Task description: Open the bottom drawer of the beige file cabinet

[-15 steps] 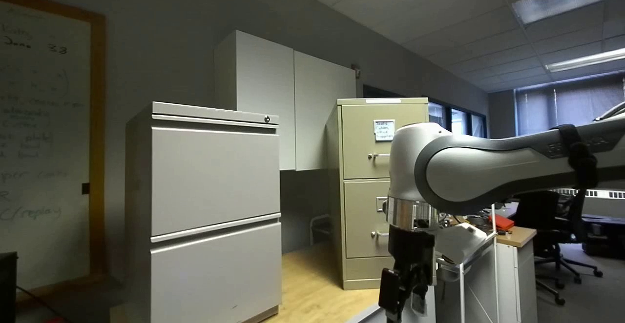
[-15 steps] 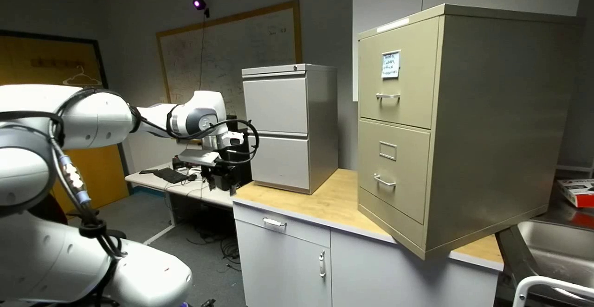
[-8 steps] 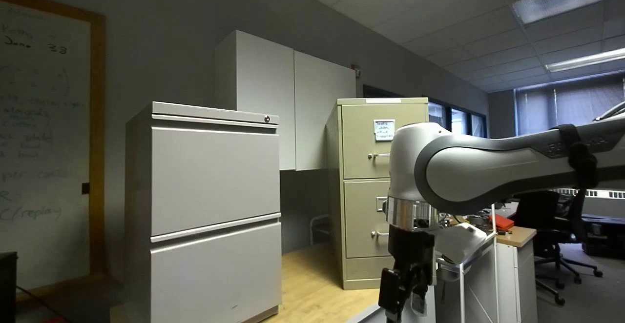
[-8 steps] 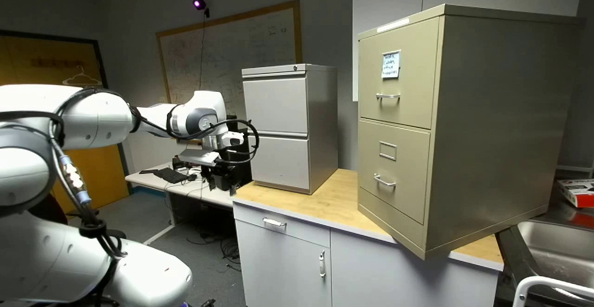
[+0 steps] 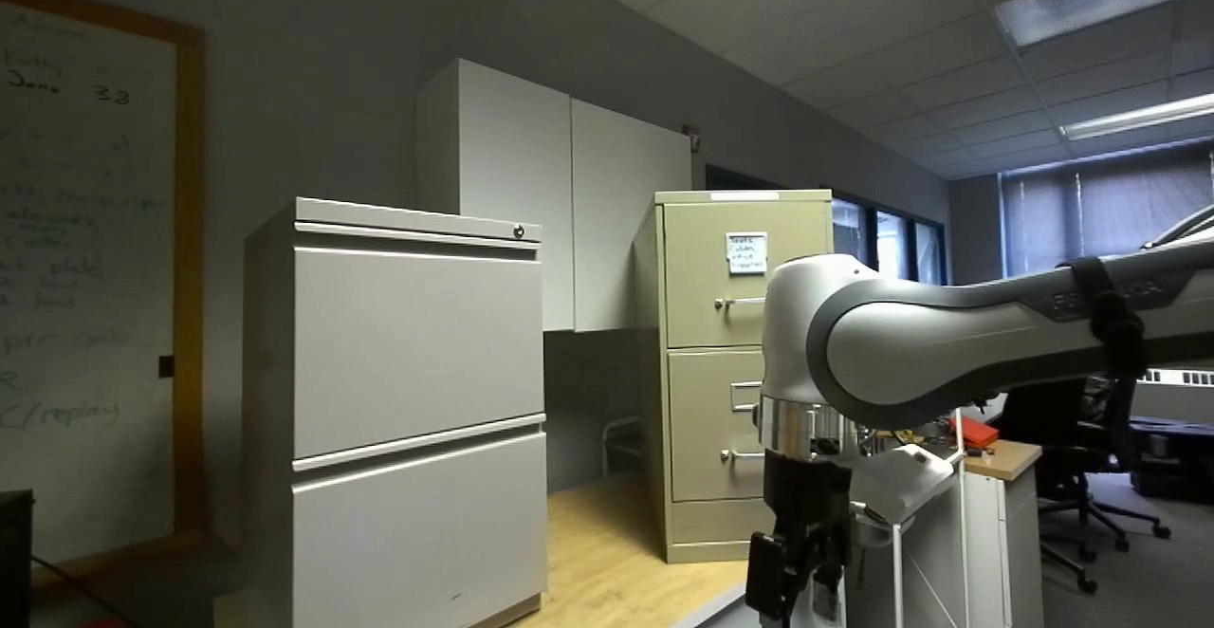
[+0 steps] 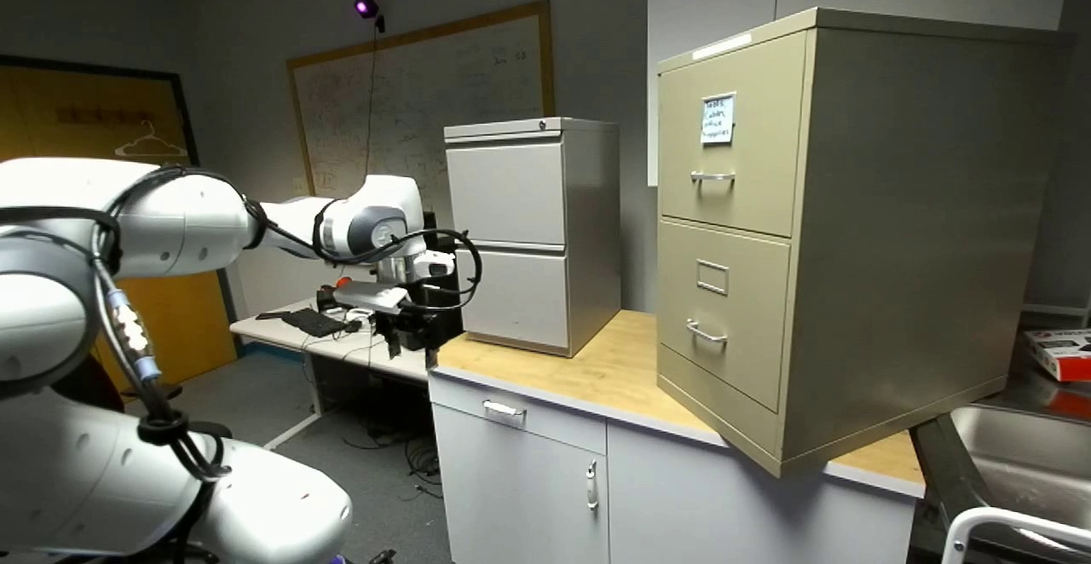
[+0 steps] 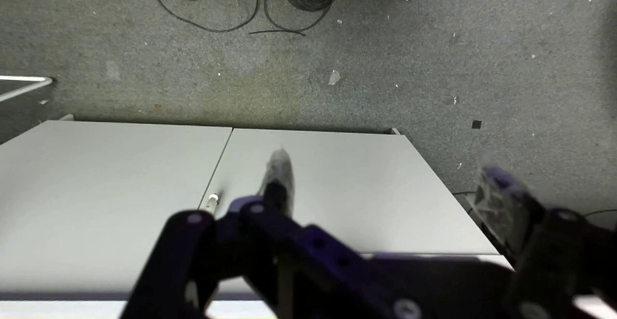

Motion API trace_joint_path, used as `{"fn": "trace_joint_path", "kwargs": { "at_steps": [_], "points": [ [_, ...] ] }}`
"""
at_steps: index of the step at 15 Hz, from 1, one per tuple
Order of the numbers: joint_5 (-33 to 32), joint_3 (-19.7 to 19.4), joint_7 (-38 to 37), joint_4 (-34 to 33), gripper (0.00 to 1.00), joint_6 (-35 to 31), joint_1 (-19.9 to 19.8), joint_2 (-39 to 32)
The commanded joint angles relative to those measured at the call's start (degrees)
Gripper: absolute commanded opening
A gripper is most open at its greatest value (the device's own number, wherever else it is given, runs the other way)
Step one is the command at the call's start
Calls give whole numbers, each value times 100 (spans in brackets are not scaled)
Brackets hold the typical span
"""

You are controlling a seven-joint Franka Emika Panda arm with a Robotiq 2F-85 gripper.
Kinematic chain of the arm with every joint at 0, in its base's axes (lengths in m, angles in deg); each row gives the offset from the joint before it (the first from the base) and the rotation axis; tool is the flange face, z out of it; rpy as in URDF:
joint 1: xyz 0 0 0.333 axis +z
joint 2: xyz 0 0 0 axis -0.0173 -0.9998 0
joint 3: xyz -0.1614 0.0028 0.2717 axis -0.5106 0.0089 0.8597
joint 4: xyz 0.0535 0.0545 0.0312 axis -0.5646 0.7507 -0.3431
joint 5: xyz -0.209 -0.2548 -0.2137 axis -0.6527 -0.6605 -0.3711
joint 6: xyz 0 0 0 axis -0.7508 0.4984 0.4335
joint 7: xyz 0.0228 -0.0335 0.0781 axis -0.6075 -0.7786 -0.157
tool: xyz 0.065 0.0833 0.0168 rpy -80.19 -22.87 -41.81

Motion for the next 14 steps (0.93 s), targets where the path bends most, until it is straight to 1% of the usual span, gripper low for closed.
{"fn": "trace_joint_path", "kwargs": {
  "at_steps": [1, 5, 9, 12, 14],
  "points": [
    [-38, -117, -50, -151, 100, -191, -198, -48],
    [-3, -306, -123, -479, 100, -498, -454, -237],
    [-194, -363, -477, -893, 100, -960, -929, -489],
    [-218, -466, -806, -1198, 100, -1269, -1267, -701],
    [-136, -621, -976, -1458, 100, -1402, -1436, -915]
  ]
}}
